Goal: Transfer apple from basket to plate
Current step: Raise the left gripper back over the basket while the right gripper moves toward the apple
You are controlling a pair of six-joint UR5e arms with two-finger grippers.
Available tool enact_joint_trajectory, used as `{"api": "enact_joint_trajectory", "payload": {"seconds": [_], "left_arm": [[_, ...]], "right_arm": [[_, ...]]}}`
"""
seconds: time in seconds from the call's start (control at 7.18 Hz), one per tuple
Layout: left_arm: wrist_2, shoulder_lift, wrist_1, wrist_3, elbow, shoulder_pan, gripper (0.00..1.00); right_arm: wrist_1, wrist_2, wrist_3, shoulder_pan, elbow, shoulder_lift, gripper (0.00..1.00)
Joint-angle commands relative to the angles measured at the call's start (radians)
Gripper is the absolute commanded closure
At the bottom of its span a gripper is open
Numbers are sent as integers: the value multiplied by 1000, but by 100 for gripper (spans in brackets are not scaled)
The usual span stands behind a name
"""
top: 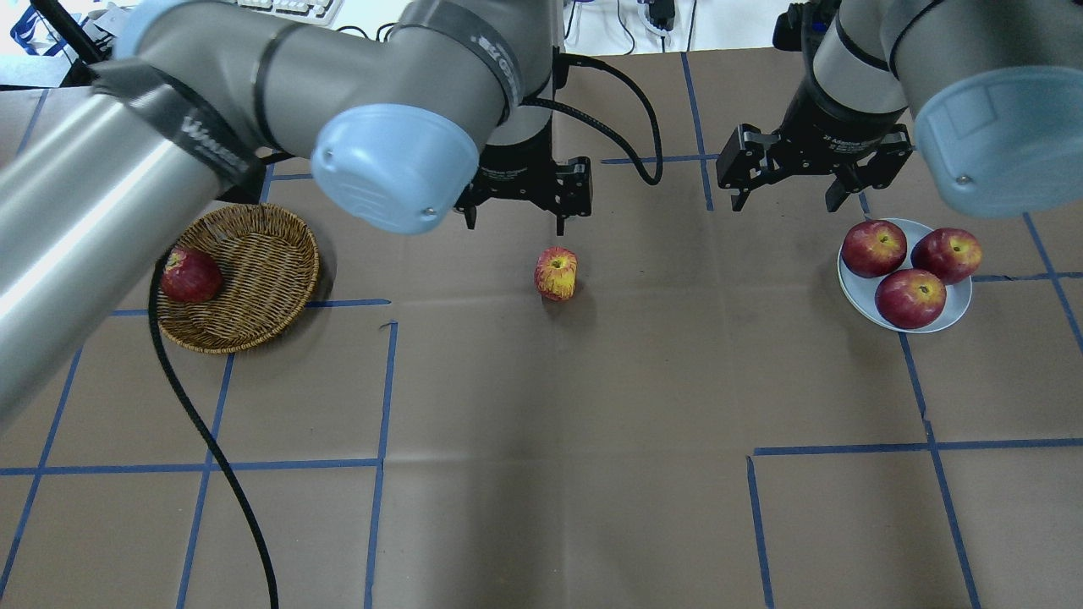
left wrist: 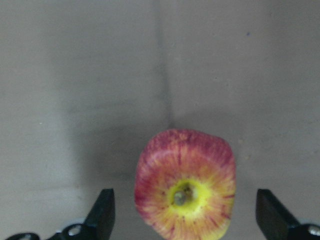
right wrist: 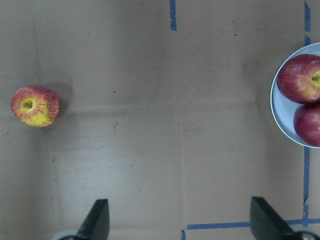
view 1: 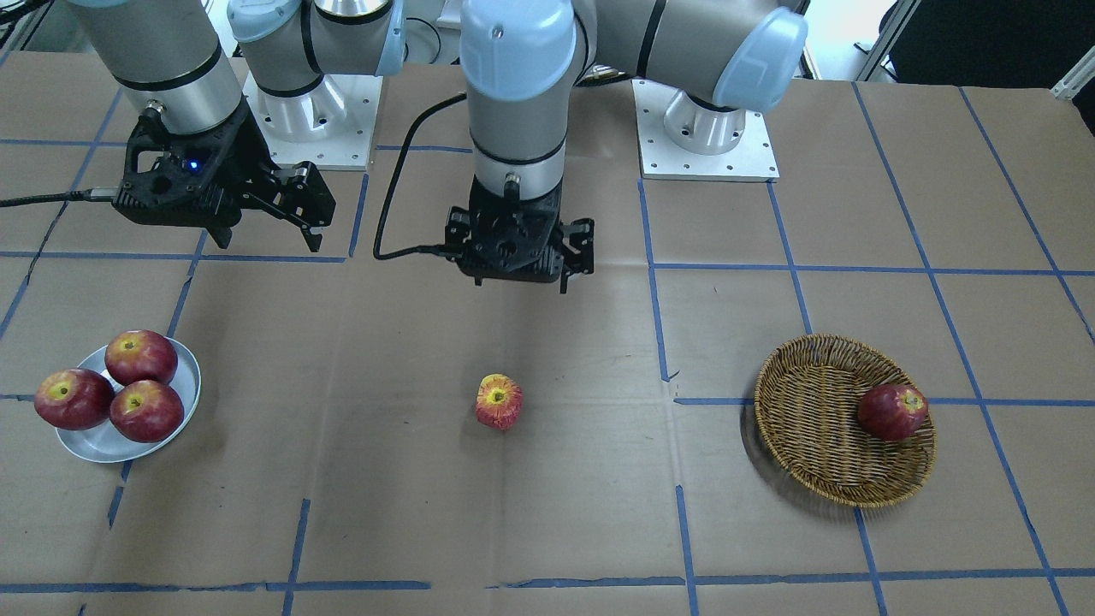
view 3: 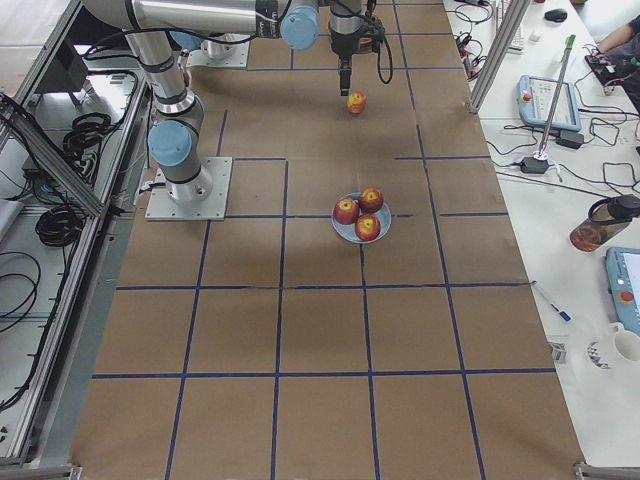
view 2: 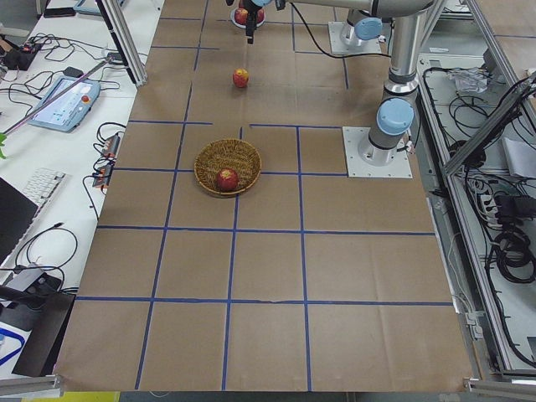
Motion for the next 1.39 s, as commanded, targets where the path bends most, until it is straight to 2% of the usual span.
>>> {"api": "enact_joint_trajectory", "payload": {"seconds": [0.0,0.28,0.42,0.7,0.84,0.98,1.25], "left_arm": [[0,133,-155,156,-5,129,1],[3,241,-209,171,-36,166,1],[-6,247,-194,175,-48,177,1],[-8,254,-194,182,-57,269,1],[-13,254,-195,185,-59,280,1],[-8,247,-194,271,-59,281,1],[-7,250,-198,284,-63,281,1]], "right_arm": [[-1,7,68,15,-28,18,0],[2,-6,145,106,-143,116,0],[1,-11,200,166,-204,180,0],[-5,-10,299,246,-290,289,0],[-60,-11,341,278,-300,341,0],[-103,-11,382,309,-300,392,0],[-221,-13,403,346,-274,476,0]]}}
